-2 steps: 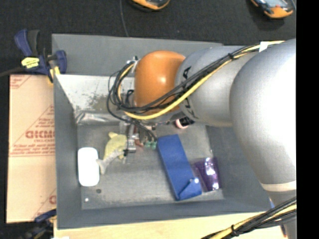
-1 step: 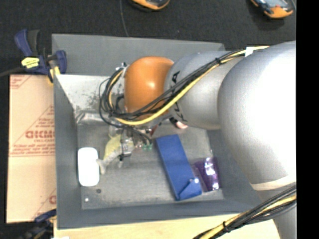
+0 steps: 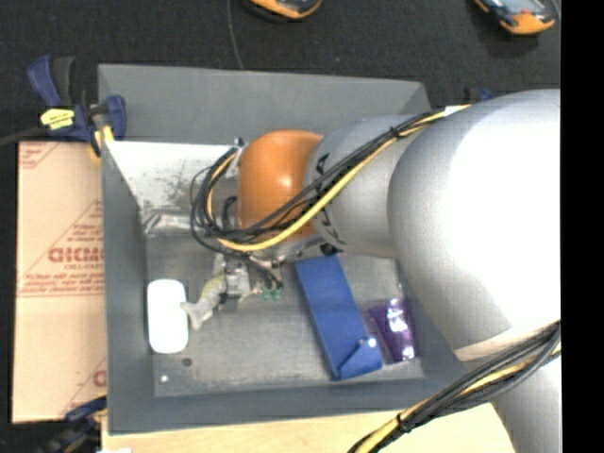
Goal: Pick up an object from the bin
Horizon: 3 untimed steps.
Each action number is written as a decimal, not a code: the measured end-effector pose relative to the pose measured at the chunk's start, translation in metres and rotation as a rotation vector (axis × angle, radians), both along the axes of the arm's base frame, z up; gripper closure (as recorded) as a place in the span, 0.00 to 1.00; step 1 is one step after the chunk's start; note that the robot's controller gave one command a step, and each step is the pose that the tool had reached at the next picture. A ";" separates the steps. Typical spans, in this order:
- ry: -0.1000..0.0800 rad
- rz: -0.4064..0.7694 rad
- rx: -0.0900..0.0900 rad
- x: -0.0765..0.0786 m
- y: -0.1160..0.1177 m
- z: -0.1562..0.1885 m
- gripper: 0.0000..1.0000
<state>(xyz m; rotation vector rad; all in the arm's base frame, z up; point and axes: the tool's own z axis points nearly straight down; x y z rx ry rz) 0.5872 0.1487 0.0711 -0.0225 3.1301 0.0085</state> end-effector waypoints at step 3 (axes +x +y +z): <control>0.004 0.002 0.000 0.002 0.000 0.123 1.00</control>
Offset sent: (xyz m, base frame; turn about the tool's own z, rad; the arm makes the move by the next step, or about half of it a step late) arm 0.0149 0.0057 0.1748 -0.0793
